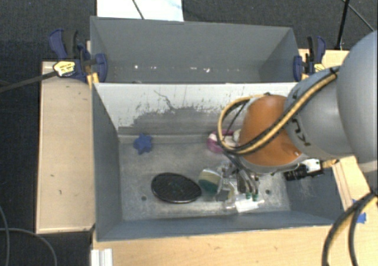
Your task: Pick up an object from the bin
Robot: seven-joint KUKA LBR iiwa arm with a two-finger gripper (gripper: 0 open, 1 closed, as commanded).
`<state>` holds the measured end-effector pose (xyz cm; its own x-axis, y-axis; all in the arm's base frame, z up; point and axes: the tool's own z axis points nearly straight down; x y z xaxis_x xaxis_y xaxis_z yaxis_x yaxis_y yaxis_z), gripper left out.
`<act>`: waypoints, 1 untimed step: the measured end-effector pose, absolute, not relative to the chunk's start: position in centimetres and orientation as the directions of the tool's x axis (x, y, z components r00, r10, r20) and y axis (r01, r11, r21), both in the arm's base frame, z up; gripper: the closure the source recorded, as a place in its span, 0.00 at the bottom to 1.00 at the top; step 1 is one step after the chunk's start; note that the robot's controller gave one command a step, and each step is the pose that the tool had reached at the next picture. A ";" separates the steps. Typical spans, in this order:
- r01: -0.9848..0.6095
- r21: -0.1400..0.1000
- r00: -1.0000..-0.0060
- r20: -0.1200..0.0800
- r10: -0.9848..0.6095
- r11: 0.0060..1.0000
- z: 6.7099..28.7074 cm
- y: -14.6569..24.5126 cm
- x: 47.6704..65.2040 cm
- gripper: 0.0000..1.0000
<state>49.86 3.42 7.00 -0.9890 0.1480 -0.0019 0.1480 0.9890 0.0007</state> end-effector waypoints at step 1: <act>0.141 0.002 -0.990 -0.011 0.141 0.990 25.0 2.3 50.4 1.00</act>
Offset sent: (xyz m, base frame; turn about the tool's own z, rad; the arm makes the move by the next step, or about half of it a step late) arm 0.0027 -0.0116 0.1750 -0.0088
